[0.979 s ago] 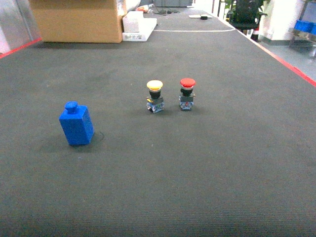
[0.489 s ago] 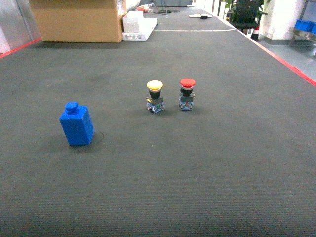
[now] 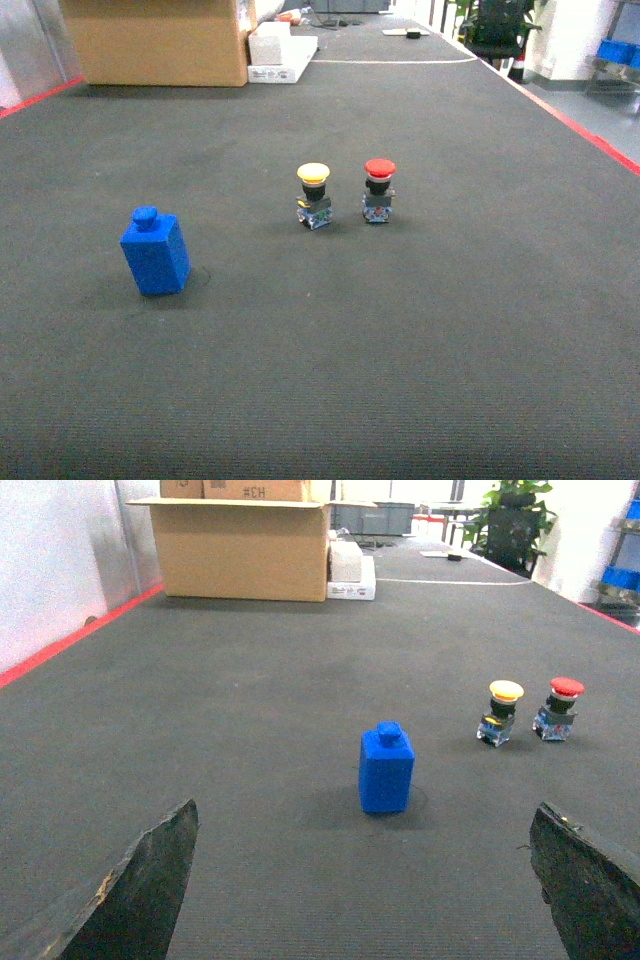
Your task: Pick blue part to blue bin on bottom shelf
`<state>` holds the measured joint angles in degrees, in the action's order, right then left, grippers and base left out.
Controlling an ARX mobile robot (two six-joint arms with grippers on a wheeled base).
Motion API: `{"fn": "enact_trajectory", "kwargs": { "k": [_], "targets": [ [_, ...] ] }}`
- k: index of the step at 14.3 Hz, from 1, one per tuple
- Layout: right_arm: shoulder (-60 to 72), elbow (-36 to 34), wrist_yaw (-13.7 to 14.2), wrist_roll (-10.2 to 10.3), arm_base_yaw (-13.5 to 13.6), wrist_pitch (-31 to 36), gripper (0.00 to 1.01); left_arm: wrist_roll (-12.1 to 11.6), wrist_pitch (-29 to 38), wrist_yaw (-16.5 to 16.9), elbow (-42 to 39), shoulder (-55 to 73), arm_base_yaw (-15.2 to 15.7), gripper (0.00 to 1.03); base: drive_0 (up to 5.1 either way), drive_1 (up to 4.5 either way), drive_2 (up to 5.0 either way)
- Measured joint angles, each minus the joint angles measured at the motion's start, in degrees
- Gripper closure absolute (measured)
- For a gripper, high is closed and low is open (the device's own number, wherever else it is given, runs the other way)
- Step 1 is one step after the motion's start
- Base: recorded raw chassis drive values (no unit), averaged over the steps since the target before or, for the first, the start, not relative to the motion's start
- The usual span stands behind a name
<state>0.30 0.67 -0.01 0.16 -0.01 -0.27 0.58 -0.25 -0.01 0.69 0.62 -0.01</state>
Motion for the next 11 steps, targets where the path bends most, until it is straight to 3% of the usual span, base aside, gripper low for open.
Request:
{"fn": "enact_trajectory", "kwargs": {
  "k": [3,4,5,6,9,11],
  "targets": [
    [0.0,0.0,0.0,0.0,0.0,0.0,0.03,0.2,-1.2,-0.9,0.2,0.3,-0.3,0.05,0.0,0.00,0.0],
    [0.0,0.0,0.1,0.0,0.0,0.0,0.03,3.2,-9.3,-11.3,3.8,6.9,-5.2,0.05,0.0,0.00,0.0],
    [0.0,0.0,-0.1,0.0,0.0,0.0,0.03,5.7,-4.6,-16.6,5.3,17.0,-7.2,0.05,0.0,0.00,0.0],
    [0.0,0.0,0.0,0.0,0.0,0.0,0.03,7.8,3.7,-16.7,5.5,26.7,-6.8,0.05,0.0,0.00,0.0],
    [0.0,0.0,0.0,0.0,0.0,0.0,0.03,8.1,32.1,-12.0,17.9,62.8,-9.8,0.05,0.0,0.00,0.0],
    [0.0,0.0,0.0,0.0,0.0,0.0,0.03,8.0,39.8,-9.7,25.7,81.1,-10.4,0.05,0.0,0.00,0.0]
  ]
}}
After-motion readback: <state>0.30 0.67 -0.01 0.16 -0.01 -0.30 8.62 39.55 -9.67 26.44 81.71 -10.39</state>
